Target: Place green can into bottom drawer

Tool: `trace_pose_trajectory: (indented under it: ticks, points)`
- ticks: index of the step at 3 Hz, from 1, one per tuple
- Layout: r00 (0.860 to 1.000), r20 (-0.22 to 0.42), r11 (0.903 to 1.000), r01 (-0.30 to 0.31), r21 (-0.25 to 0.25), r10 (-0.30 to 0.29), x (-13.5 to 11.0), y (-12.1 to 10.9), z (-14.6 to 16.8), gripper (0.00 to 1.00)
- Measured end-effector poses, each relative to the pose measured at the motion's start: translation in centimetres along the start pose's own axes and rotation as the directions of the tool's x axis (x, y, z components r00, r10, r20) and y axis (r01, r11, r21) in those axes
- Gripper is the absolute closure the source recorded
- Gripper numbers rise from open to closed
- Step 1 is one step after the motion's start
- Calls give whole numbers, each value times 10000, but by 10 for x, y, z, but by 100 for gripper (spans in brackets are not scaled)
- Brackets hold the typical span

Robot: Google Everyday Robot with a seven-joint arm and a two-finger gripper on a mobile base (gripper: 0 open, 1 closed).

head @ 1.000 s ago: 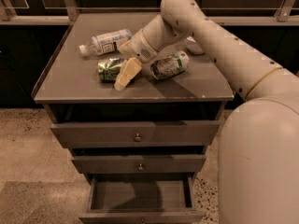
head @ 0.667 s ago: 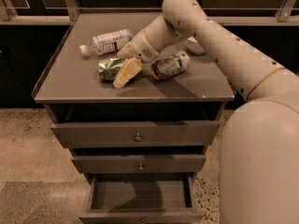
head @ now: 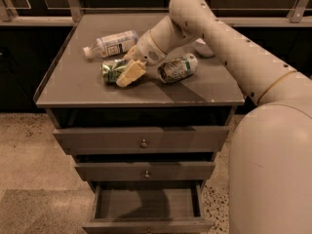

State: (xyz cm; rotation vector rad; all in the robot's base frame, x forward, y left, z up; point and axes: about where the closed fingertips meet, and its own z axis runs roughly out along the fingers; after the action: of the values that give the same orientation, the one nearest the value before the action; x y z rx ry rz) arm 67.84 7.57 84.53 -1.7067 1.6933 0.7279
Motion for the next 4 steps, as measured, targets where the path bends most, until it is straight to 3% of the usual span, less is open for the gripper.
trace_pose_trajectory:
  ticks: [1,2,3,4]
  points:
    - [10000,0,10000,0,0,0,0,0,0,88]
    - [10000,0,10000,0,-1,0,0,0,0,100]
    - [9997,-174,9998,177,-17,-177,-9,19,-12,100]
    - [9993,-364,9966,159,811,-130,-25,54,-52,100]
